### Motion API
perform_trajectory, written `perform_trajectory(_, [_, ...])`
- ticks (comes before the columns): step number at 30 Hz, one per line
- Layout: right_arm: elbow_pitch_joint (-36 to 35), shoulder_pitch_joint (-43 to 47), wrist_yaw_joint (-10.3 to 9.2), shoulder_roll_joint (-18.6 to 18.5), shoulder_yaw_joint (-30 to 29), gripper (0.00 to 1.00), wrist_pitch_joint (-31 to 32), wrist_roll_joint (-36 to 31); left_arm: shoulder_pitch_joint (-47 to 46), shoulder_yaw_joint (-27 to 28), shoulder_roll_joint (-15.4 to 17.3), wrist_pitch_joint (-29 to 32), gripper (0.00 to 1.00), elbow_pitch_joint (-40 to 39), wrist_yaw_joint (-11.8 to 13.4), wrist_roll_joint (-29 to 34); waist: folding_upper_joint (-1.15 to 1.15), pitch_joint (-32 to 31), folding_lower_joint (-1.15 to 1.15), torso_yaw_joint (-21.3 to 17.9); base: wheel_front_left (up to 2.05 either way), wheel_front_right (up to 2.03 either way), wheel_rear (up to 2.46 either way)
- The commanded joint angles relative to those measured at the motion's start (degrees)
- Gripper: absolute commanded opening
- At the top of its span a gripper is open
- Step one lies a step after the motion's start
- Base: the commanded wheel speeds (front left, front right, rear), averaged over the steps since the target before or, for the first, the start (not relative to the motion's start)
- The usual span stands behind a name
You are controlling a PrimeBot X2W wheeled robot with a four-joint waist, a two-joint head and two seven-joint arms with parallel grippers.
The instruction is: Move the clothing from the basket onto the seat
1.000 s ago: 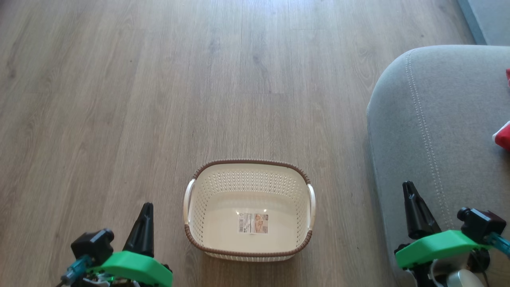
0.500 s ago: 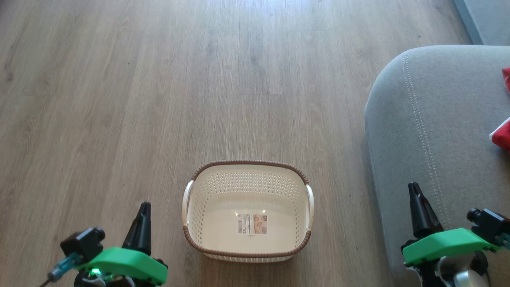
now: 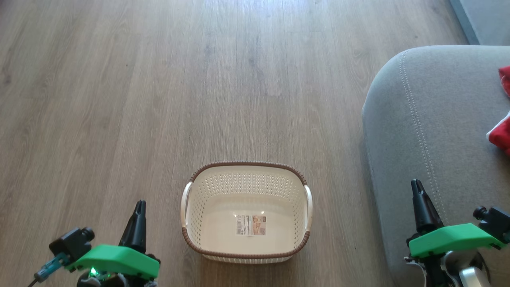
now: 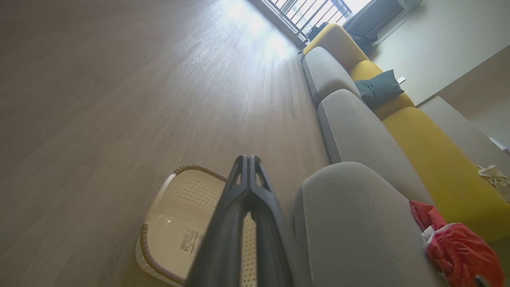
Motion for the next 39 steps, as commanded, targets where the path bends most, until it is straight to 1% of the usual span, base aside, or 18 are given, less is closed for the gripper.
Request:
perform_trajectory(1, [-1.4,-2.9,0.00,-0.1,-0.3,0.00,0.4,2.1,-3.3,1.5,0.5,0.5,0.00,-1.3,-0.6,-2.1,0.00,0.0,0.00,-0.1,0.00,0.00,0.00])
perform_trajectory(39, [-0.5,-4.7,-0.01,1.0,-2.8,0.00,6.5,23.3,-5.7,5.1,0.5,6.7,0.00,0.1,-3.0,-25.3,0.00,-0.7,0.00,-1.2,0.00,0.00,0.00])
